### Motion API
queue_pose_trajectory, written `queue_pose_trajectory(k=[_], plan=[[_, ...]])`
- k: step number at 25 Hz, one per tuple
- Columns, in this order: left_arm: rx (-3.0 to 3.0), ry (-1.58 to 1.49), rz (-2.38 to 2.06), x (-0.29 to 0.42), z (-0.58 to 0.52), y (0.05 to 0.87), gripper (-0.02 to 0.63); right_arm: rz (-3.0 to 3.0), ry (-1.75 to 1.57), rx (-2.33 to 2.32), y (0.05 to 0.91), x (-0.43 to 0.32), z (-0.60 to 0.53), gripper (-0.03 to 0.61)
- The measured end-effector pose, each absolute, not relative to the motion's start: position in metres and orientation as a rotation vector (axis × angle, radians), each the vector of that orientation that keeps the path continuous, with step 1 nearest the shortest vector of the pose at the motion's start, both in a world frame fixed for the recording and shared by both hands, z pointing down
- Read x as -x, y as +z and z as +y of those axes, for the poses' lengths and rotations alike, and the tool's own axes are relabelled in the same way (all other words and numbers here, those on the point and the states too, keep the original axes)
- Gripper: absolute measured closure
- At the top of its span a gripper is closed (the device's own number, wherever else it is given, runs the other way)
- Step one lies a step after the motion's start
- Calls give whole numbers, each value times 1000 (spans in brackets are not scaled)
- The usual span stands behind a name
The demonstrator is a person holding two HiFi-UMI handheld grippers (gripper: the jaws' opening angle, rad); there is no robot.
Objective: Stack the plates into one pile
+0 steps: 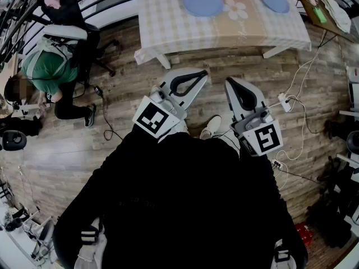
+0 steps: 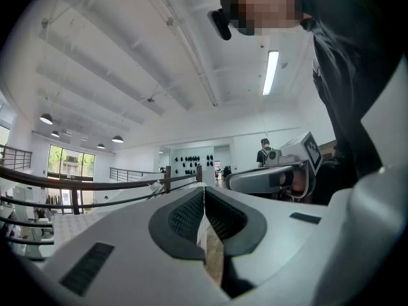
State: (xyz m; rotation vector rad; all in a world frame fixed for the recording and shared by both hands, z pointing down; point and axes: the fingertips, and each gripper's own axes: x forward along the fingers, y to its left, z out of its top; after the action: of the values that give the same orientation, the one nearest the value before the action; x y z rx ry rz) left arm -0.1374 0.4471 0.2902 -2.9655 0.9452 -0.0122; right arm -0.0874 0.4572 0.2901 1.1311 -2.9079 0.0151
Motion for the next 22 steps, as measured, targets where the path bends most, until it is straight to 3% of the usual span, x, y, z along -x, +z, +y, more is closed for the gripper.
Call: queue_pose_trajectory(k=[22], plan=[[2954, -19, 947, 98, 442, 288, 592, -2930, 33, -1187, 285, 45, 447, 575]])
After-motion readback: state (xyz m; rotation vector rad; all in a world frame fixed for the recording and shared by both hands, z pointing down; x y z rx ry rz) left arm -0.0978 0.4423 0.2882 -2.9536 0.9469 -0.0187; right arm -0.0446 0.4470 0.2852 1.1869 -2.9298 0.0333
